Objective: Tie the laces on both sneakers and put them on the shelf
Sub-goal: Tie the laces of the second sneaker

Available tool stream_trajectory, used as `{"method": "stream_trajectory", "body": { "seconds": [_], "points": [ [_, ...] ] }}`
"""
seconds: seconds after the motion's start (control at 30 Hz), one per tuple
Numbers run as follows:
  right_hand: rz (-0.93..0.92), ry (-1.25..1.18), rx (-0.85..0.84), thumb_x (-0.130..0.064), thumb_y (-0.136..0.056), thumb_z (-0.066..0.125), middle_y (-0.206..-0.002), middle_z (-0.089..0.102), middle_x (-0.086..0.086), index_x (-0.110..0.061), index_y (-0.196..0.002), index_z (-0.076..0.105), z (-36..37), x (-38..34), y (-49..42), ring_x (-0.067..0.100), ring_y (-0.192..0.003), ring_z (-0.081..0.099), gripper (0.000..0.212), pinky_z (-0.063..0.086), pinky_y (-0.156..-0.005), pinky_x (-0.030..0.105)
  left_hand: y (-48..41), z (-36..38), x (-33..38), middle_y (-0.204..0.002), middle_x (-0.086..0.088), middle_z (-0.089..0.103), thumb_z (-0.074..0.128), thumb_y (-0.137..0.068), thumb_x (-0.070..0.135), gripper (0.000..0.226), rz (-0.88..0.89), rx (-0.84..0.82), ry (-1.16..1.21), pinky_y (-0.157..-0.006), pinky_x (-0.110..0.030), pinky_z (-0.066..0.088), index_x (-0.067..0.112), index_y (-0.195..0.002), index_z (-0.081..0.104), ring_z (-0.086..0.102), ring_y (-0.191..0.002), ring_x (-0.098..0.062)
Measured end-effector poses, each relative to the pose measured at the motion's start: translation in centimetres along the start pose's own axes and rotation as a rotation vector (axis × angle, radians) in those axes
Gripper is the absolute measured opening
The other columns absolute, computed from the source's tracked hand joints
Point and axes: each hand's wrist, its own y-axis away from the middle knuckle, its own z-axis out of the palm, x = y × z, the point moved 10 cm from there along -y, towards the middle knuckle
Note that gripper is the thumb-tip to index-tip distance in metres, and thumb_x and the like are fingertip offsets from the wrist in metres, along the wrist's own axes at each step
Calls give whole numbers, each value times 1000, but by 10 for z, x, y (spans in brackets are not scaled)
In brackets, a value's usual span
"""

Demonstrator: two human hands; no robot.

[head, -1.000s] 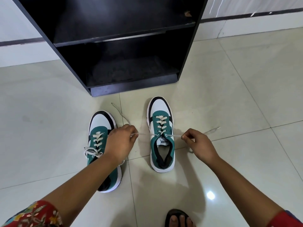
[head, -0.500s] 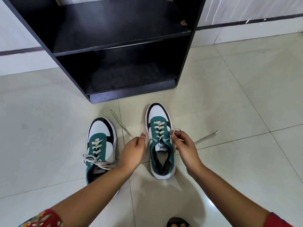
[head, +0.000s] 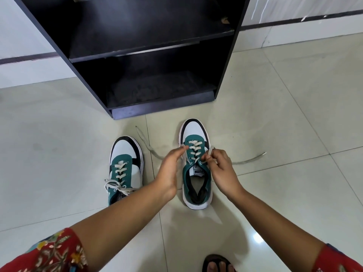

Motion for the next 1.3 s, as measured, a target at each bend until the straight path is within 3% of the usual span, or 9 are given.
{"method": "stream_trajectory", "body": {
  "seconds": [0.13,0.3,0.4,0.53,0.7,0.9,1.07,1.2,1.3],
  "points": [
    [-62,-225,-70,-13,-98,40,-80,58,3,5,-90,52,-2,-27,1,11,-75,53,23,43,-74,18,-1,4,38,-84,14,61,38,-97,13,27,272,-65,-249,-77,-8,40,4,-96,63,56,-82,8],
    [-304,109,-246,-31,-92,44,-74,64,1,-16,-86,59,4,-67,2,21,-66,53,22,47,-68,38,6,25,60,-127,5,55,41,-91,10,23,507,-361,-603,-103,-28,40,0,-80,59,49,-120,-7],
    [-314,150,-175,-33,-85,49,-72,65,2,-21,-79,63,-6,-71,2,22,-71,59,19,51,-71,44,6,22,69,-102,-3,56,42,-91,19,28,714,-288,-911,-89,-36,47,1,-98,61,55,-98,-16],
    [-340,133,-71,-24,-86,57,-67,56,-6,-23,-99,58,-16,-73,12,7,-59,54,13,37,-54,15,25,21,85,-87,8,37,35,-94,23,23,985,-80,-1066,-66,-21,35,9,-91,52,36,-75,-2],
    [-554,342,-4,-27,-84,54,-75,57,0,-13,-83,59,-11,-79,27,17,-72,54,15,47,-68,36,22,7,83,-71,20,48,33,-96,32,19,828,50,-980,-57,-24,34,19,-99,47,50,-63,-2],
    [-559,652,112,-22,-85,43,-81,57,8,-13,-123,54,-1,-67,25,27,-71,56,41,46,-58,32,-4,-4,65,-42,6,40,45,-92,19,34,392,53,-863,-53,-29,30,13,-59,50,35,-44,-8],
    [-419,375,3,-33,-87,43,-86,52,-2,-18,-114,61,9,-65,12,14,-80,48,35,39,-67,26,-2,8,70,-51,1,33,47,-86,17,32,360,-75,-857,-55,-32,27,9,-55,45,30,-52,-16],
    [-322,-18,-20,-16,-85,45,-89,49,-3,-6,-84,65,-3,-63,4,0,-85,52,22,40,-78,13,1,-3,80,-51,-1,60,46,-89,28,37,408,-29,-755,-57,-26,38,13,-60,63,48,-49,-11],
    [-295,8,-1,-15,-85,44,-93,49,-10,-12,-105,67,-8,-58,3,-6,-91,51,31,38,-81,7,2,-1,75,-31,14,43,43,-95,11,35,343,-56,-618,-41,-7,27,7,-65,60,39,-33,2]
  ]
}}
